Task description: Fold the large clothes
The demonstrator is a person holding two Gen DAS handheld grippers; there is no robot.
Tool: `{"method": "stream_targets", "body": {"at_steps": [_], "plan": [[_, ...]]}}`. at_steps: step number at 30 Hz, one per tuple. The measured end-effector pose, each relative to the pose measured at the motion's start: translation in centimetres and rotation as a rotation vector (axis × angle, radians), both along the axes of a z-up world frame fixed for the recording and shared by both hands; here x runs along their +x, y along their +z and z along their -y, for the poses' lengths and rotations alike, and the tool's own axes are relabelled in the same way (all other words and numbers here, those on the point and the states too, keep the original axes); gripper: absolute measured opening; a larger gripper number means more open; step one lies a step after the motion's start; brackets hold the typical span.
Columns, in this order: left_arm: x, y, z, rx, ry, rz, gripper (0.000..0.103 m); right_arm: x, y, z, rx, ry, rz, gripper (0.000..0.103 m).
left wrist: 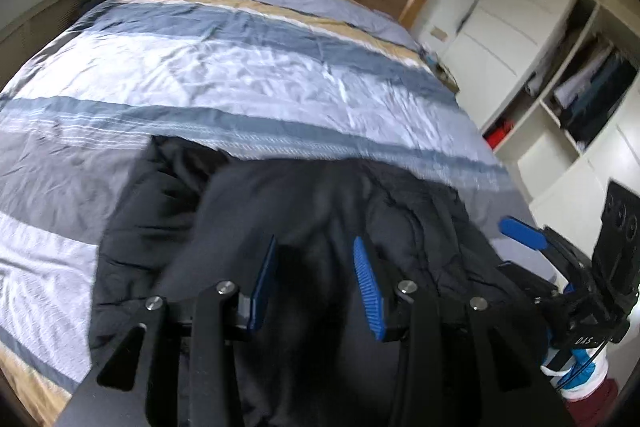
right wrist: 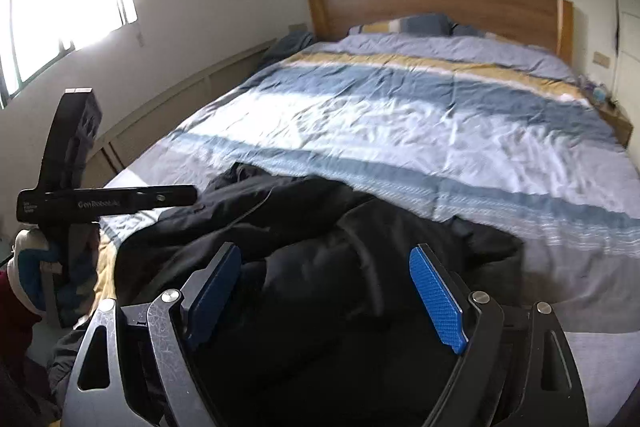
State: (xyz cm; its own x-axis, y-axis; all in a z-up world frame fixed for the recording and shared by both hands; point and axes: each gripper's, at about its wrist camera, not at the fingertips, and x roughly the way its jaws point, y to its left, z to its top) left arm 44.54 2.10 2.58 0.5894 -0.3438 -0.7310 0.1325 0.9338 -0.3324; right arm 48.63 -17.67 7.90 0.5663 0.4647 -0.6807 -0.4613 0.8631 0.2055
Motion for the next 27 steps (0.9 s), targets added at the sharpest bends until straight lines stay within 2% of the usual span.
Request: {"method": "stream_targets", "body": {"at_steps": [4,6,13,22,27], "plan": [[-2.1,-3.8,2.4,0.059,-0.053,-0.028,0.038,-1.0,-3.6,-0.6,-0.043,0.051,-0.067,0.086],[-3.8,-5.3,2.9,0.09,-0.056,-0.013,0.038,-2.1,-5.2,-0.5,-0.071,0.069,-0.092,0.086],[-8.4,-9.9,3.5,0.152,-0.029,0.023,0.038,-5.2,-8.7,0.7,-0.119,0.1,-0.097,0.086],[-8.7,-13.6,4.8,0.238,-0.031,0.049,0.038,-5.6,-12.7,0.9,-0.113,0.076,-0.083,0.086],[-8.5,-13.1,4.8,0.235,-0.03,0.025,0.038,-5.1,-12.3,0.6,-0.127,0.063,-0.116,0.086]]}}
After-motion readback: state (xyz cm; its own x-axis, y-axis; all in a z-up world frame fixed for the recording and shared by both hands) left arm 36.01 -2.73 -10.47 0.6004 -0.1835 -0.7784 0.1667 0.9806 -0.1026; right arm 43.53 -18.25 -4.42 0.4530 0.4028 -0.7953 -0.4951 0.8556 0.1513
